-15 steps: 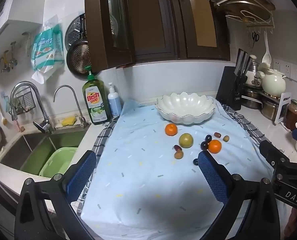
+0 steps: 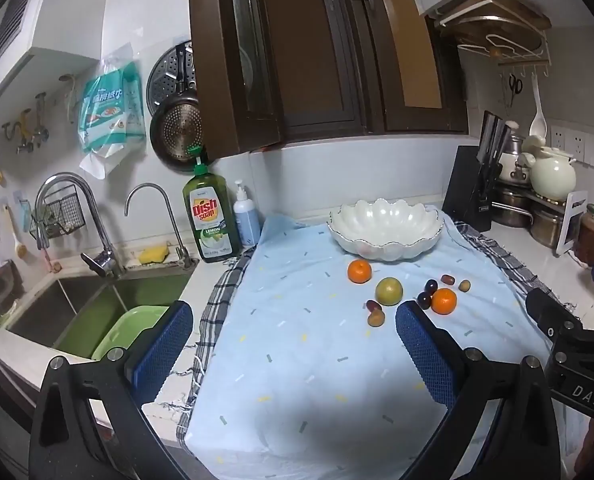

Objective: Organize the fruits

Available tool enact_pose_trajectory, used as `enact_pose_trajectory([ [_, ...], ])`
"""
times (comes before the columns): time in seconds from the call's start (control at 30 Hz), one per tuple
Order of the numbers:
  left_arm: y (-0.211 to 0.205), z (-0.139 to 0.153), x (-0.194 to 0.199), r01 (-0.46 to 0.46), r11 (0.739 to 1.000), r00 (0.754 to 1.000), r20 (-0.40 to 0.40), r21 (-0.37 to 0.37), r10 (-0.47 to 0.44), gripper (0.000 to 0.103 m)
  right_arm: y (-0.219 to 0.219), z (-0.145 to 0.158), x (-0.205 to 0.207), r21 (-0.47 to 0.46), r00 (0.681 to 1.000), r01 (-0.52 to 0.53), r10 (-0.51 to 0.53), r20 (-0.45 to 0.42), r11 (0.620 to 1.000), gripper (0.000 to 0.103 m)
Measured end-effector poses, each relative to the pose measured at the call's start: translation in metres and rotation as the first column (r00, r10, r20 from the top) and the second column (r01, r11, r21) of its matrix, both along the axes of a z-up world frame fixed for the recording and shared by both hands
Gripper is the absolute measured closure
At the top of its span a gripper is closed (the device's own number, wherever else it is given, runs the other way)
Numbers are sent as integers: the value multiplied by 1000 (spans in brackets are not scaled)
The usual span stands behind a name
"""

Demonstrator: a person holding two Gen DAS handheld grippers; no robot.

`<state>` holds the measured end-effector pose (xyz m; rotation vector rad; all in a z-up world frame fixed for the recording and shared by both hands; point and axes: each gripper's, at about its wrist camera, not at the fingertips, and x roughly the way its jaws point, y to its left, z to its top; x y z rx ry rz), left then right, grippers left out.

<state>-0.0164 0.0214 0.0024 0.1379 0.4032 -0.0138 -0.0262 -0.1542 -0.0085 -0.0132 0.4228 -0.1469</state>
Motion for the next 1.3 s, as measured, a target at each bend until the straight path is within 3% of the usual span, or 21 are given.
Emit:
enact_pose_trajectory([
  [1.3,8,5,4,44,999,999,-9,-13,-44,0,8,8,-4,-27,1000,20,-20,18,999,1],
])
